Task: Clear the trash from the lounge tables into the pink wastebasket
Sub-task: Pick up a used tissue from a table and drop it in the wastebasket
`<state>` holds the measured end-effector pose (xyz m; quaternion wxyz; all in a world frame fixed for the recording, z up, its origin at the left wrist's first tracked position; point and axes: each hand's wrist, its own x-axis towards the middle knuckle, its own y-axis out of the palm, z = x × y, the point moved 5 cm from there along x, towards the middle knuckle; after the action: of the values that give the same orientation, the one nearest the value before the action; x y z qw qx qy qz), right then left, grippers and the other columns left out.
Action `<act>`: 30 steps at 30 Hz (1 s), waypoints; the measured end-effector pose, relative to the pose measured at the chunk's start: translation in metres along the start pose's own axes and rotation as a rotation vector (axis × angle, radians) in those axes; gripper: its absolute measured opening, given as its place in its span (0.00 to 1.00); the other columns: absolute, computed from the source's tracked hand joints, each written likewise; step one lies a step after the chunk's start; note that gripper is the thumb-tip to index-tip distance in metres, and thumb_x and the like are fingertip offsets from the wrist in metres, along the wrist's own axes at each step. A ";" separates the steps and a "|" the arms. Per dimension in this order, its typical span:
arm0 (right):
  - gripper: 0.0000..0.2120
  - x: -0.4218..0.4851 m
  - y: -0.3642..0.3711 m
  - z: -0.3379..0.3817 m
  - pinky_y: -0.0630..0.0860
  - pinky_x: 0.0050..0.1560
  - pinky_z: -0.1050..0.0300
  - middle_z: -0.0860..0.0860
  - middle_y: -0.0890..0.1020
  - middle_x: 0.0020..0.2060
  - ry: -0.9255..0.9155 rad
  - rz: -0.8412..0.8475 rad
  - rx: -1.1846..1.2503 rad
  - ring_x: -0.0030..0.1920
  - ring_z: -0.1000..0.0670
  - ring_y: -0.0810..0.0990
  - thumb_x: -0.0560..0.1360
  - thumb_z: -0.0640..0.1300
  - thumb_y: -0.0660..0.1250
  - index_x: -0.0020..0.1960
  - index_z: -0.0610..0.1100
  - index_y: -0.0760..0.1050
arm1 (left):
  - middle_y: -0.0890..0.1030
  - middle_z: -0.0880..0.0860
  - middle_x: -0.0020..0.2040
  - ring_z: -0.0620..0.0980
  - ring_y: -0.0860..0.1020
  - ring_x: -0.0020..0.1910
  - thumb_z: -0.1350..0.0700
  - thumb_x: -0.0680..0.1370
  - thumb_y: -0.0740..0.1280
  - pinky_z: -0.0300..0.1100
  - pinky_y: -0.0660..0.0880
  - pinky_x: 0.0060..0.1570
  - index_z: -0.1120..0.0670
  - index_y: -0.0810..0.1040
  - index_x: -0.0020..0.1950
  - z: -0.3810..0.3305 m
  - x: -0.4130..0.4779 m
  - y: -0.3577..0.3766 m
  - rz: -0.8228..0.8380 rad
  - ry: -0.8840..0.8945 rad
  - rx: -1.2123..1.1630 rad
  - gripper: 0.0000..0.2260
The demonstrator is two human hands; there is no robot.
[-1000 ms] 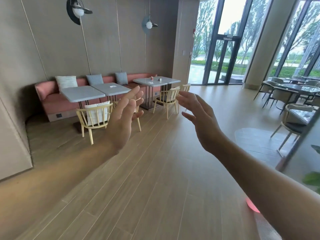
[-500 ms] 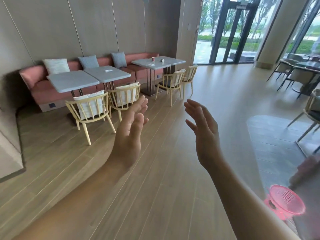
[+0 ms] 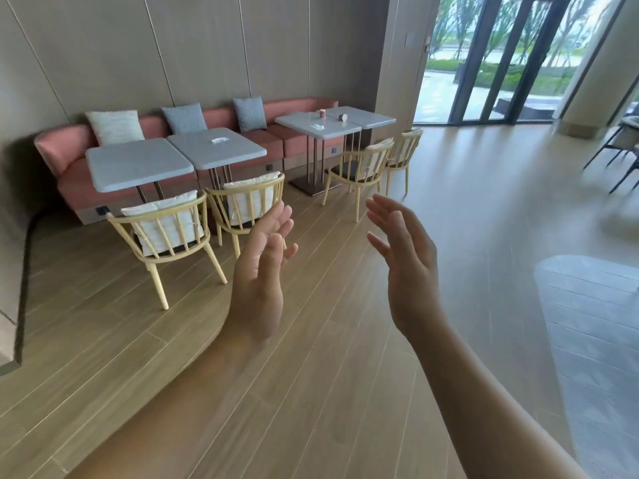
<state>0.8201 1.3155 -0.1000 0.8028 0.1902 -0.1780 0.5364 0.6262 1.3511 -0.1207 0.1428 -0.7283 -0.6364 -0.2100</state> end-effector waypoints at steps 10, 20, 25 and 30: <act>0.19 0.185 -0.010 -0.120 0.77 0.71 0.43 0.59 0.84 0.63 0.021 -0.003 -0.017 0.68 0.52 0.80 0.79 0.63 0.60 0.65 0.57 0.78 | 0.77 0.40 0.74 0.44 0.74 0.75 0.38 0.83 0.57 0.52 0.74 0.72 0.37 0.72 0.73 0.117 0.185 0.038 -0.051 0.044 0.014 0.19; 0.11 0.407 0.015 -0.245 0.77 0.71 0.43 0.62 0.84 0.61 0.009 -0.084 -0.058 0.68 0.54 0.81 0.83 0.59 0.61 0.62 0.63 0.78 | 0.77 0.40 0.74 0.46 0.74 0.76 0.39 0.85 0.57 0.47 0.76 0.70 0.36 0.73 0.73 0.253 0.422 0.057 -0.028 0.100 -0.018 0.17; 0.12 0.498 0.021 -0.297 0.76 0.72 0.41 0.59 0.85 0.61 0.028 -0.112 -0.054 0.68 0.52 0.81 0.82 0.55 0.60 0.63 0.59 0.78 | 0.78 0.42 0.73 0.48 0.75 0.75 0.39 0.84 0.57 0.46 0.75 0.67 0.31 0.75 0.70 0.303 0.516 0.070 -0.019 0.080 -0.029 0.16; 0.14 0.590 0.023 -0.363 0.76 0.72 0.40 0.57 0.84 0.62 0.043 -0.115 -0.041 0.68 0.52 0.81 0.81 0.59 0.61 0.63 0.59 0.78 | 0.78 0.41 0.73 0.47 0.75 0.75 0.39 0.84 0.57 0.44 0.76 0.67 0.32 0.75 0.70 0.363 0.607 0.089 -0.016 0.057 -0.015 0.16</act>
<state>1.0414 1.9722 -0.1216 0.8396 0.1719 -0.1607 0.4895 0.8212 2.0367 -0.1359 0.1537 -0.7179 -0.6365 -0.2363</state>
